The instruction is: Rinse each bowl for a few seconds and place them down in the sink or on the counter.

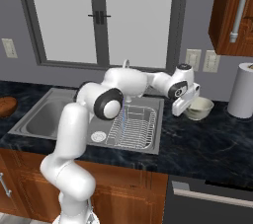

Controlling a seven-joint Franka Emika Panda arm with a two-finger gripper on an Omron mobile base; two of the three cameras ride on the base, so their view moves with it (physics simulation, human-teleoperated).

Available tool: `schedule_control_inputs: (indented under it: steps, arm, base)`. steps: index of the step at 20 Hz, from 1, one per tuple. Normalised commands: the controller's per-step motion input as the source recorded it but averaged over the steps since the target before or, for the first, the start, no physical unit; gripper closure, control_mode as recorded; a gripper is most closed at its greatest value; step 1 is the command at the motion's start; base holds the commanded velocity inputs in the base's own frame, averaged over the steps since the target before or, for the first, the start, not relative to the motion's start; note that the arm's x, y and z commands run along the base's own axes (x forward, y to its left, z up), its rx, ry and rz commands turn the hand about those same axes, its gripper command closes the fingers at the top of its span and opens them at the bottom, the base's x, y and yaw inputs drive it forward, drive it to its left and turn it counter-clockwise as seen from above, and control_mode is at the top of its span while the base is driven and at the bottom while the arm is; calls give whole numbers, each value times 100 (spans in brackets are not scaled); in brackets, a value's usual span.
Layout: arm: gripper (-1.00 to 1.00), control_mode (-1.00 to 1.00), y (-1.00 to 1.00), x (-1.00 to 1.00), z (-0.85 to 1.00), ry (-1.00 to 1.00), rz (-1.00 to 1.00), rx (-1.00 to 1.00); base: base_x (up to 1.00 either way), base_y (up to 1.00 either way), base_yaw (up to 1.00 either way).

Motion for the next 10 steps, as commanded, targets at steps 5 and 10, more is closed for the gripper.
schedule_control_inputs:
  steps: [5,10]
  arm:
    - [100,-100,45,-35,20,0,12,0]
    - [100,-100,34,-44,36,-2,10,0]
  base:
    - [0,0,0]
    - [0,0,0]
